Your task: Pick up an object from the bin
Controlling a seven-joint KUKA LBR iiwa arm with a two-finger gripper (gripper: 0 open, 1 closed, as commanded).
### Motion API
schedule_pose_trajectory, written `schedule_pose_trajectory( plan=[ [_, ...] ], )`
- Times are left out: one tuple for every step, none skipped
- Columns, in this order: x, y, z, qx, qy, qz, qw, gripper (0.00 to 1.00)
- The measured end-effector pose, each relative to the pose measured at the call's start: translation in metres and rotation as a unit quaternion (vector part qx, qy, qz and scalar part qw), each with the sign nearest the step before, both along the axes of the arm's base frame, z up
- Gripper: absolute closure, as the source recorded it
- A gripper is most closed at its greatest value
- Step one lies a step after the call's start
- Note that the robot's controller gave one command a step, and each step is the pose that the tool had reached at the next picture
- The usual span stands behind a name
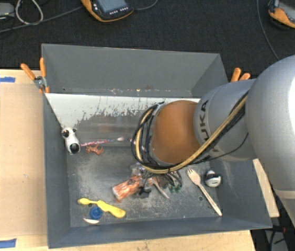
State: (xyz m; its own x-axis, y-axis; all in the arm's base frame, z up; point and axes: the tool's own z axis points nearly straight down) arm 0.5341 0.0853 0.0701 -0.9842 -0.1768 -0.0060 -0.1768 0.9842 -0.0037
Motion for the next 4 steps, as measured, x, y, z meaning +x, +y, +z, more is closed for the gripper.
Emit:
schedule_pose_trajectory(
  plan=[
    [0.000,0.000,0.000,0.000,0.0000,0.000,1.0000,1.00],
    [-0.033,-0.008,0.000,0.000,-0.0003,0.012,0.9999,1.00],
    [-0.024,-0.003,0.065,0.000,0.0016,0.029,0.9996,1.00],
    [-0.018,-0.031,0.141,0.000,0.0072,0.044,0.9990,1.00]
  ],
)
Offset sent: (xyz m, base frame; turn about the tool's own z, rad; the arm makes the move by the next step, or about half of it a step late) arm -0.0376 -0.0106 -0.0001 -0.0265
